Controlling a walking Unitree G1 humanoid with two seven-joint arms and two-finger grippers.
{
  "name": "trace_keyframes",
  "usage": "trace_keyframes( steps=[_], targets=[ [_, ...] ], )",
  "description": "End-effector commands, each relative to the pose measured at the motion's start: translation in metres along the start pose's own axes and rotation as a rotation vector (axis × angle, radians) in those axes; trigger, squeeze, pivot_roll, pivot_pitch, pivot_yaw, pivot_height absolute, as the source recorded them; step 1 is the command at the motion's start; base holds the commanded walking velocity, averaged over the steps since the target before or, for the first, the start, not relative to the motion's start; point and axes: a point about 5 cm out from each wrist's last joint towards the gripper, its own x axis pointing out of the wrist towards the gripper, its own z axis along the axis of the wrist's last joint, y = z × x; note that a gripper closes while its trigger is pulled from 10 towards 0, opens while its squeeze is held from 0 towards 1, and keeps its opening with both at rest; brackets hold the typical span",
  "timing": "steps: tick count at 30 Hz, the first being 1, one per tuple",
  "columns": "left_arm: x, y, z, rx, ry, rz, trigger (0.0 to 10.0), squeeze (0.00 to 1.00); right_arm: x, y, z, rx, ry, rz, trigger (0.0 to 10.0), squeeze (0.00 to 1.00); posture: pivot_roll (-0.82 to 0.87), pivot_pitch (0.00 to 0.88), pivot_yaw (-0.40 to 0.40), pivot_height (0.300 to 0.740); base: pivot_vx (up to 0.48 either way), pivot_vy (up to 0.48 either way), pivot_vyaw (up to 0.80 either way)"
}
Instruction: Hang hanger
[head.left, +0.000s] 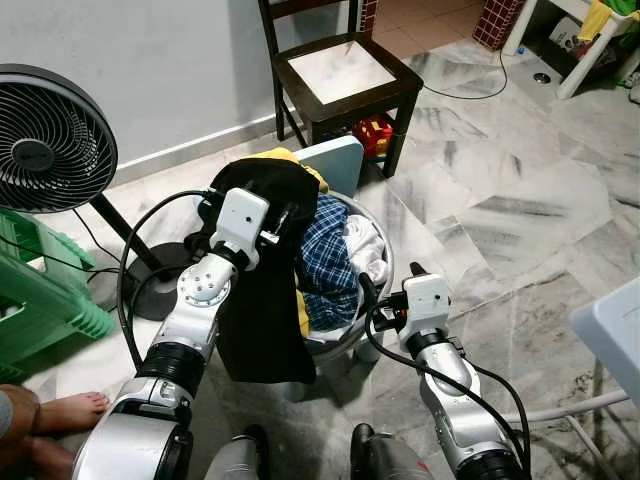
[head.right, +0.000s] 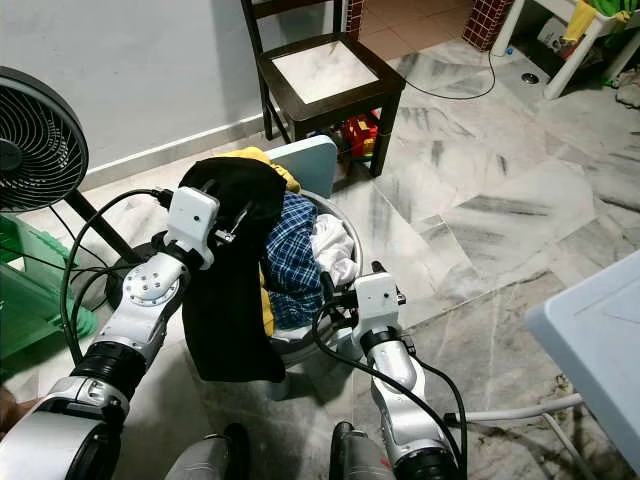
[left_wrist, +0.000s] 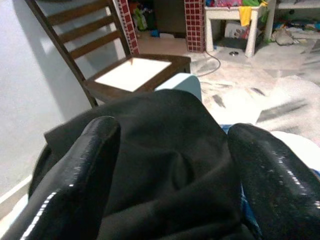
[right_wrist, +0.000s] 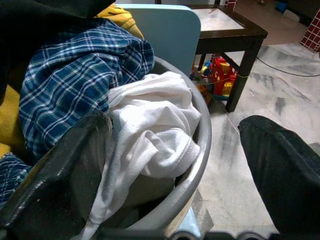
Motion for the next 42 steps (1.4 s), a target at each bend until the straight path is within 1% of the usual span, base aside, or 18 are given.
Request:
trace_keyframes(
  steps=[1,4,6,7,8,10,11,14,17,22,23,24,25,26,27,28,29,42],
  targets=[
    [-0.001,-0.002,-0.003,-0.006,0.02,-0.016,10.0,1.0,-0.003,0.0,-0.003,-0.001,0.008,0.002,10.0,0.0,-0.02,0.229,-0.003,0.74,0.0,0.0,0.0],
    [-0.002,-0.002,-0.01,-0.005,0.069,-0.028,10.0,1.0,-0.004,0.001,-0.004,0.004,0.01,0.004,10.0,0.0,-0.03,0.228,0.0,0.74,0.0,0.0,0.0],
    [-0.004,-0.004,-0.015,-0.021,0.107,-0.042,10.0,1.0,-0.005,0.002,-0.005,0.014,0.012,0.014,10.0,0.0,-0.03,0.23,0.0,0.74,0.0,0.0,0.0],
    [-0.006,-0.006,-0.021,-0.041,0.147,-0.06,10.0,1.0,-0.007,0.004,-0.005,0.033,0.01,0.041,10.0,0.0,-0.03,0.231,0.0,0.74,0.0,0.0,0.0],
    [-0.006,-0.006,-0.021,-0.041,0.147,-0.06,10.0,1.0,-0.007,0.004,-0.005,0.033,0.01,0.041,10.0,0.0,-0.03,0.231,0.0,0.74,0.0,0.0,0.0],
    [-0.008,-0.009,-0.029,-0.049,0.207,-0.076,10.0,1.0,-0.008,0.005,-0.005,0.039,0.007,0.056,10.0,0.0,-0.03,0.232,0.001,0.74,0.0,0.0,0.0],
    [-0.008,-0.009,-0.029,-0.049,0.207,-0.076,10.0,1.0,-0.008,0.005,-0.005,0.039,0.007,0.056,10.0,0.0,-0.03,0.232,0.001,0.74,0.0,0.0,0.0],
    [-0.012,-0.01,-0.036,-0.053,0.254,-0.086,10.0,1.0,-0.009,0.004,-0.006,0.034,0.013,0.051,10.0,0.0,-0.03,0.232,0.002,0.74,0.0,0.0,0.0],
    [-0.015,-0.006,-0.043,-0.065,0.297,-0.072,10.0,1.0,-0.008,0.004,-0.006,0.034,0.013,0.052,10.0,0.0,-0.03,0.231,0.003,0.74,0.0,0.0,0.0],
    [-0.019,0.006,-0.051,-0.074,0.376,-0.04,10.0,1.0,-0.008,0.004,-0.006,0.034,0.015,0.056,10.0,0.0,-0.03,0.232,0.003,0.74,0.0,0.0,0.0],
    [-0.019,0.006,-0.051,-0.074,0.376,-0.04,10.0,1.0,-0.008,0.004,-0.006,0.034,0.015,0.056,10.0,0.0,-0.03,0.232,0.003,0.74,0.0,0.0,0.0],
    [-0.02,0.007,-0.053,-0.078,0.39,-0.048,6.5,1.0,-0.008,0.005,-0.006,0.033,0.017,0.056,10.0,0.0,-0.03,0.233,0.003,0.74,0.0,0.0,0.0],
    [-0.02,0.008,-0.053,-0.079,0.39,-0.049,0.0,1.0,-0.008,0.005,-0.006,0.032,0.017,0.056,10.0,0.0,-0.03,0.233,0.003,0.74,0.0,0.0,0.0],
    [-0.02,0.008,-0.053,-0.08,0.39,-0.049,0.0,1.0,-0.008,0.005,-0.006,0.032,0.017,0.056,10.0,0.0,-0.03,0.233,0.003,0.74,0.0,0.0,0.0],
    [-0.02,0.009,-0.053,-0.08,0.39,-0.053,0.0,0.91,-0.009,0.005,-0.006,0.031,0.018,0.055,10.0,0.0,-0.03,0.233,0.005,0.74,0.0,0.0,0.0],
    [-0.02,0.009,-0.053,-0.08,0.391,-0.057,0.0,0.91,-0.009,0.005,-0.006,0.031,0.018,0.055,10.0,0.0,-0.03,0.233,0.005,0.74,0.0,0.0,0.0],
    [-0.02,0.01,-0.053,-0.074,0.39,-0.052,0.0,0.0,-0.009,0.004,-0.007,0.029,0.02,0.051,10.0,0.0,-0.03,0.234,0.006,0.74,0.0,0.0,0.0],
    [-0.02,0.014,-0.05,-0.079,0.346,-0.037,0.0,0.0,-0.007,0.007,-0.008,0.024,0.028,0.055,10.0,0.0,-0.02,0.235,0.001,0.74,0.0,0.0,0.0]
  ],
)
